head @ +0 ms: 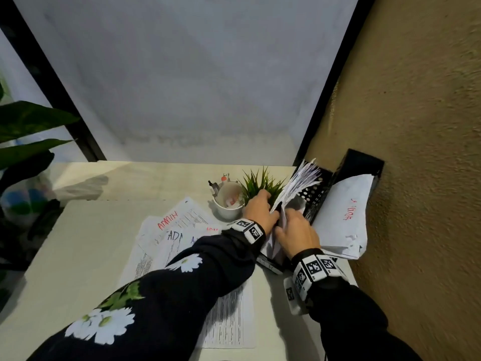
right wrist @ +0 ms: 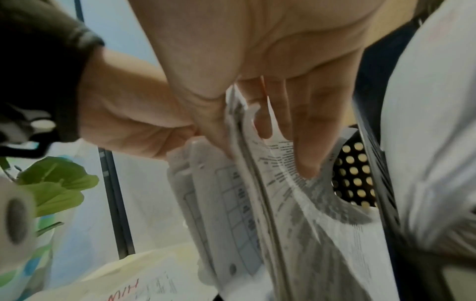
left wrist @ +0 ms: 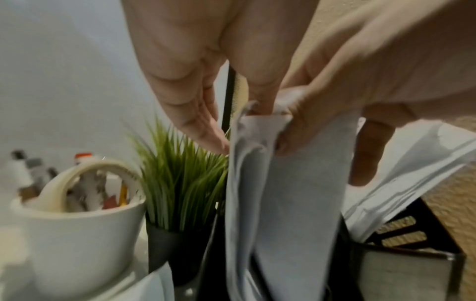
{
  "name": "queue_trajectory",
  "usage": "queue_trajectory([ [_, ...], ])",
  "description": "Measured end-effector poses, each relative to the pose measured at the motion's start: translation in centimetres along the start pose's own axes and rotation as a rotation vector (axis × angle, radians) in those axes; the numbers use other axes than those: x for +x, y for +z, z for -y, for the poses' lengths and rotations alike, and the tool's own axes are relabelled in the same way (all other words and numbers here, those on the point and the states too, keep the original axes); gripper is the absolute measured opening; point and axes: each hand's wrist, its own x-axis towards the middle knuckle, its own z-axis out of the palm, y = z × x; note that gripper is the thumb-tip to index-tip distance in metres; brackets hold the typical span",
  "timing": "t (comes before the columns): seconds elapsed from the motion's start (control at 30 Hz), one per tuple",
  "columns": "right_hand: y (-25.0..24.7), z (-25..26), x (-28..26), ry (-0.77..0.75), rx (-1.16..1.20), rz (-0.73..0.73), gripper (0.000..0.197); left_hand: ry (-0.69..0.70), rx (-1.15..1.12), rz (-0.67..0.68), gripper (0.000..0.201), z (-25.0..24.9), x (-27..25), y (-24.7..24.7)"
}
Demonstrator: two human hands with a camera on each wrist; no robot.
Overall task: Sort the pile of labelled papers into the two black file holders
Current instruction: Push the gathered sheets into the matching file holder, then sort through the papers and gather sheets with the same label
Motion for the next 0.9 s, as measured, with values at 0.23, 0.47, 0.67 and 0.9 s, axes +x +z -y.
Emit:
queue_trajectory([
  [0.23, -0.6, 1.4, -0.9, -0.092, 0.203, -0.254, 0.042, -0.103, -0.364, -0.222, 0.012, 5.7, -2.4, -4.1],
  [0.47, 3.8, 4.3, -2.9, -0.223, 0.294, -0.032, 0.018, -0.79, 0.126, -0.023, 0.059, 22.1, -6.2, -7.2],
  [0.67, 12.6, 2.4, -4.8, 0.165, 0.141, 0.46, 0.025, -0.79, -0.036, -0.042, 0.075, 24.8, -9.6, -4.4],
  [0.9, 14.8, 1.3, -5.8, 0.337, 0.343, 0.36, 0.019, -0.679, -0.079, 0.089, 0.048, 23.9, -10.7, -3.0],
])
